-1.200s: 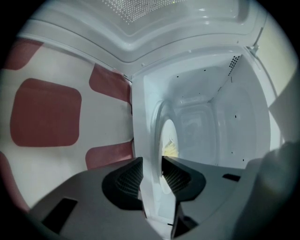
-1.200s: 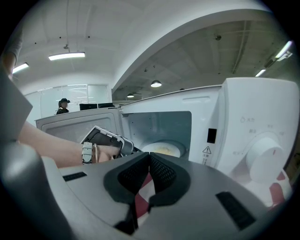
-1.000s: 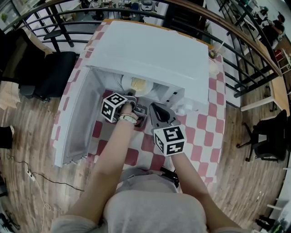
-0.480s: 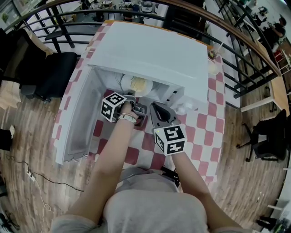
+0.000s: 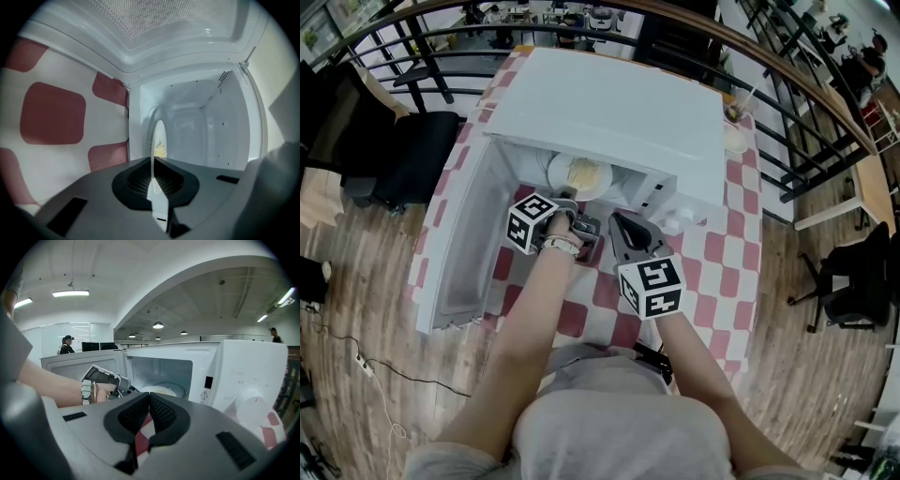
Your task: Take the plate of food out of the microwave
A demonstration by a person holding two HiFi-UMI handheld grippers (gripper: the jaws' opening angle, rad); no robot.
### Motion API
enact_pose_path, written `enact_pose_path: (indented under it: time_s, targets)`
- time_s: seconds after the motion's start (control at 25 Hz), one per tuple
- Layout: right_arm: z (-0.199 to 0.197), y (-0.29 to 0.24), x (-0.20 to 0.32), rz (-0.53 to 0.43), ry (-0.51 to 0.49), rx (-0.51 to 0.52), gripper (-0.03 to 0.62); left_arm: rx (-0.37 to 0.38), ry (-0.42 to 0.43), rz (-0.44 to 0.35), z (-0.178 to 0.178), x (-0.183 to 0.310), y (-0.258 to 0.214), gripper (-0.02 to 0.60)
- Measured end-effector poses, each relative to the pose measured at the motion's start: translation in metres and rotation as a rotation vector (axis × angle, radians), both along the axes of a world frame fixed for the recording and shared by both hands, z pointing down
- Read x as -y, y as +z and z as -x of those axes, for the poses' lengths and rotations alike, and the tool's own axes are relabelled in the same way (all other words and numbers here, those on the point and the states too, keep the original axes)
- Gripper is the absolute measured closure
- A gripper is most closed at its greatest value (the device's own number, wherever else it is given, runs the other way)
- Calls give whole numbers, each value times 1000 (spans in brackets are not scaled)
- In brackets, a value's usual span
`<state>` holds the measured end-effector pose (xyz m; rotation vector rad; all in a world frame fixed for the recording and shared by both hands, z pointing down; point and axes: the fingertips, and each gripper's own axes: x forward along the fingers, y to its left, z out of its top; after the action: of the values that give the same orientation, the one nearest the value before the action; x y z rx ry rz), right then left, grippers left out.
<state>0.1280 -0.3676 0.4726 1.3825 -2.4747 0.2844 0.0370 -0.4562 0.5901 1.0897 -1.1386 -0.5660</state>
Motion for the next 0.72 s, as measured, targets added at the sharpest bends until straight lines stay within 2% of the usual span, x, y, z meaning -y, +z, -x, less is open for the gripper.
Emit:
enact_pose_path:
  time_s: [0.72]
  targets:
    - [6,-21,-5,-59,5,4,569,-19,16,-44,1,-17,-19,571]
